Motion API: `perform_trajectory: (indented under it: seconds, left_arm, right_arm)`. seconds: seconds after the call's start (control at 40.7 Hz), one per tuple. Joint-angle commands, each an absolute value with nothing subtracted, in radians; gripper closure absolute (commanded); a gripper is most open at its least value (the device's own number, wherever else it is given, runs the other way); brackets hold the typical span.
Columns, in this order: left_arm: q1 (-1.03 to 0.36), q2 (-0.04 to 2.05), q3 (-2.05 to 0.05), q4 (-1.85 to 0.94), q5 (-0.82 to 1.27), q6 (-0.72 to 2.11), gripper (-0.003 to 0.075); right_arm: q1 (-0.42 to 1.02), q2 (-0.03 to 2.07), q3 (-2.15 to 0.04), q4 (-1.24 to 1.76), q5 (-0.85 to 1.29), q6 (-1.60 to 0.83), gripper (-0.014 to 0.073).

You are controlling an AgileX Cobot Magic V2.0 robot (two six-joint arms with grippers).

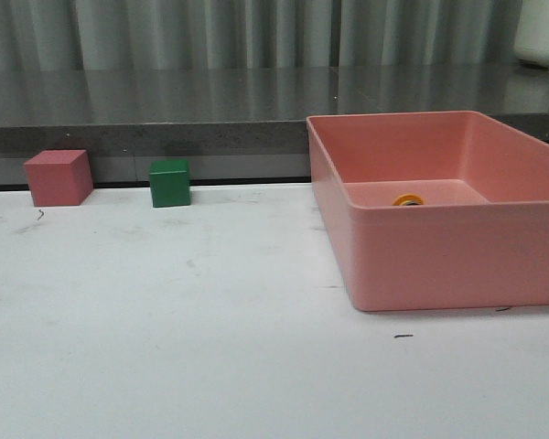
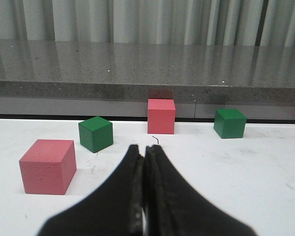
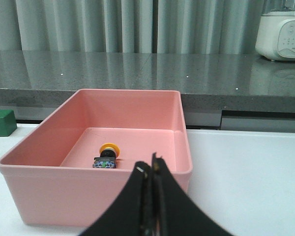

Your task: Place and stand button with both arms

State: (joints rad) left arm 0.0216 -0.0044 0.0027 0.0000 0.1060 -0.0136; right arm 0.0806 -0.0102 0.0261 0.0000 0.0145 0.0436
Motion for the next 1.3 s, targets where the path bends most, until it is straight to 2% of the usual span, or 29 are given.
perform_trajectory:
  seconds: [0.0,0.614,0.712,0.835,1.032,1.278]
  left_arm:
    - [0.016,-0.031,0.012,-0.007,0.028,-0.013,0.0741]
    - [0.016,-0.031,0.012,-0.007,0.024,-0.013,0.0741]
    - [0.016,-0.031,0.008,-0.007,-0.055,-0.013,0.0741]
    - [0.016,-0.029,-0.064,-0.012,-0.163,-0.029,0.0741]
    - [0.016,0.04,-0.369,0.0,0.058,-0.032,0.0741]
    - [0.016,0.278,-0.706,0.0,0.413,-0.032,0.0741]
  right_arm:
    - [0.076,-0.028,0.022,0.0,-0.064,0.037,0.0662]
    - [0.076,-0.028,0.022,0.0,-0.076,0.037,0.0662]
    - [0.076,-0.028,0.011,0.0,-0.119,0.038,0.0662]
    - [0.076,-0.028,-0.092,0.0,-0.064,0.038,0.0662]
    - [0.076,0.023,-0.342,0.0,0.09,0.037,0.0662]
    - [0.076,0.261,-0.613,0.0,0.364,0.037,0.0661]
